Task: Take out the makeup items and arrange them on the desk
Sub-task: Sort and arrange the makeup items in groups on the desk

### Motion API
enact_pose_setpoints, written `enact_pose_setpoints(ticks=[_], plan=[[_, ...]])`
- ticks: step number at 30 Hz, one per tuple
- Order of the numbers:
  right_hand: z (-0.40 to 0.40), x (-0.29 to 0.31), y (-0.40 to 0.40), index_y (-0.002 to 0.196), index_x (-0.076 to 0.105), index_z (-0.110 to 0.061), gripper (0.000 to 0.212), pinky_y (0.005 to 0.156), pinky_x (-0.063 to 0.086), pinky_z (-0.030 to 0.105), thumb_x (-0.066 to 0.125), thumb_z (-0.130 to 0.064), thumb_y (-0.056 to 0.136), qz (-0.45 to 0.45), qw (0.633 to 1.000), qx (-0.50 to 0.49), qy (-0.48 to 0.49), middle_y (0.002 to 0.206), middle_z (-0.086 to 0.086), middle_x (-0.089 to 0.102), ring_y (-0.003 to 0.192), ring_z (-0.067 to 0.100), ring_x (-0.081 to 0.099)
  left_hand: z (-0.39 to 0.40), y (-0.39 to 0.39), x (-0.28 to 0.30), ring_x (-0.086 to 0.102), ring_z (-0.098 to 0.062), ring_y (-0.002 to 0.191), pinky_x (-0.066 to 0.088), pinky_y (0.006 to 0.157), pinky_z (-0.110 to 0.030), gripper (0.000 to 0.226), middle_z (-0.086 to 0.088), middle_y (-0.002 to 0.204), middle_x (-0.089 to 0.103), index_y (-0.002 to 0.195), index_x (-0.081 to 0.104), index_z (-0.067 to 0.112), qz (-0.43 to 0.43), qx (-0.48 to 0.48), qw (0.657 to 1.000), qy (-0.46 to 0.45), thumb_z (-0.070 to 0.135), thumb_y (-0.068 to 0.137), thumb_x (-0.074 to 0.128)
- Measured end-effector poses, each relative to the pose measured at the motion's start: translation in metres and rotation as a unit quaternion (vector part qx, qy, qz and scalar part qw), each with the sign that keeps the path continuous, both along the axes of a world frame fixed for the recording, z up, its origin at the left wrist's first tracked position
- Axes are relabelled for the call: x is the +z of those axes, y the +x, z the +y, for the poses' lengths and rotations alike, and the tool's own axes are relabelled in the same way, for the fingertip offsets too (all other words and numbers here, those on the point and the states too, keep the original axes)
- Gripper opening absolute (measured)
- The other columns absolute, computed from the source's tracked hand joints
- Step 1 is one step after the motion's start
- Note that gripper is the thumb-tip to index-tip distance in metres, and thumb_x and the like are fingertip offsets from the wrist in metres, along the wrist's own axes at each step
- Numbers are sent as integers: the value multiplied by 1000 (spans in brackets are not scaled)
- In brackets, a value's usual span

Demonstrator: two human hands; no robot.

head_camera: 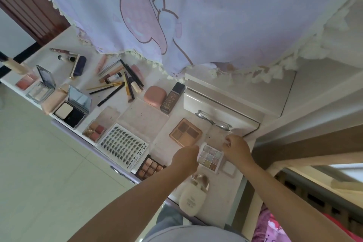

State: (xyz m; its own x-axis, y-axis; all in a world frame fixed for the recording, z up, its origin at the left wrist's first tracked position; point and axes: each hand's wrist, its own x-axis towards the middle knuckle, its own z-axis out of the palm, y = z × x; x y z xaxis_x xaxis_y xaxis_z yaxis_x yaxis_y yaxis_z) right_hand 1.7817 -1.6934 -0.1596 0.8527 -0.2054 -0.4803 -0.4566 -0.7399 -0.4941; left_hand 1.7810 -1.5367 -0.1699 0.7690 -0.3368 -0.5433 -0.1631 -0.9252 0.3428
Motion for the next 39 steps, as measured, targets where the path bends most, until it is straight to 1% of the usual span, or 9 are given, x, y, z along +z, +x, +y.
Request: enact_pose_setpoints(ticks=[4, 8, 12, 18, 21, 25, 28, 33, 39], plan=[[13, 2, 1, 80, 58, 4, 15, 69, 38, 31, 46, -3, 86, -77, 986, 143, -21, 83, 20, 57, 82, 30, 53, 19, -3, 19, 56, -22, 100, 46, 77, -28, 28, -9, 108, 60, 110, 54, 7, -88, -26, 996, 9, 16, 84, 59], [49, -9, 22, 113, 54, 0, 30, 84, 37, 26, 50, -12, 86, -107, 959, 259, -37, 116, 15, 52, 110, 26, 47, 44, -9, 54, 57, -7, 53, 34, 37, -15, 38, 6, 57, 60, 60, 63, 19, -208, -70, 975, 38, 23, 31, 86], [79, -22, 39, 129, 36, -9, 67, 99, 37, 38, 64, -40, 76, -57, 936, 319, -135, 136, 14, 34, 126, 29, 33, 76, -8, 53, 47, -20, 107, 39, 75, -26, 22, -4, 116, 52, 113, 48, 11, -191, 34, 980, 50, 14, 92, 44], [82, -26, 39, 122, 44, -14, 64, 94, 39, 36, 70, -31, 67, -87, 961, 255, -65, 120, 7, 47, 115, 28, 41, 123, -21, 53, 45, -16, 115, 43, 91, -28, 33, 1, 127, 48, 127, 44, 16, -146, 136, 977, 73, 25, 95, 40], [76, -6, 38, 90, 56, -22, 36, 70, 45, 29, 71, -23, 58, -81, 965, 203, 143, 86, -7, 58, 83, 11, 56, 130, -21, 52, 44, -14, 119, 39, 96, -26, 41, 2, 131, 48, 131, 42, 18, -120, 186, 975, -2, 30, 93, 46], [71, 33, 32, 91, 57, -38, 41, 67, 45, 6, 77, -17, 62, -91, 937, 209, 266, 96, -15, 57, 83, -9, 55, 124, 3, 63, 49, -3, 104, 46, 79, -7, 53, 2, 126, 51, 129, 44, 16, -25, 272, 924, -267, 22, 81, 66], [77, 68, 29, 90, 50, -53, 47, 79, 36, -3, 73, -39, 51, -143, 928, 222, 261, 106, -31, 47, 98, -24, 44, 122, 31, 81, 55, 0, 108, 47, 72, -3, 47, 17, 115, 57, 113, 49, 30, 92, 232, 873, -419, 18, 73, 73], [96, 106, 25, 90, 54, -41, 43, 82, 33, -3, 59, -53, 50, -221, 940, 154, 210, 108, -24, 48, 102, -16, 45, 127, 67, 113, 60, 5, 97, 47, 82, -12, 42, 21, 99, 68, 100, 62, 45, 180, 77, 852, -485, 42, 59, 73], [131, 117, 16, 88, 54, -42, 39, 80, 36, 0, 55, -54, 51, -264, 943, 36, 199, 105, -22, 51, 98, -13, 47, 137, 108, 100, 60, -16, 103, 47, 82, -23, 77, -4, 111, 63, 124, 46, 0, 228, 37, 819, -525, 21, 54, 72]])
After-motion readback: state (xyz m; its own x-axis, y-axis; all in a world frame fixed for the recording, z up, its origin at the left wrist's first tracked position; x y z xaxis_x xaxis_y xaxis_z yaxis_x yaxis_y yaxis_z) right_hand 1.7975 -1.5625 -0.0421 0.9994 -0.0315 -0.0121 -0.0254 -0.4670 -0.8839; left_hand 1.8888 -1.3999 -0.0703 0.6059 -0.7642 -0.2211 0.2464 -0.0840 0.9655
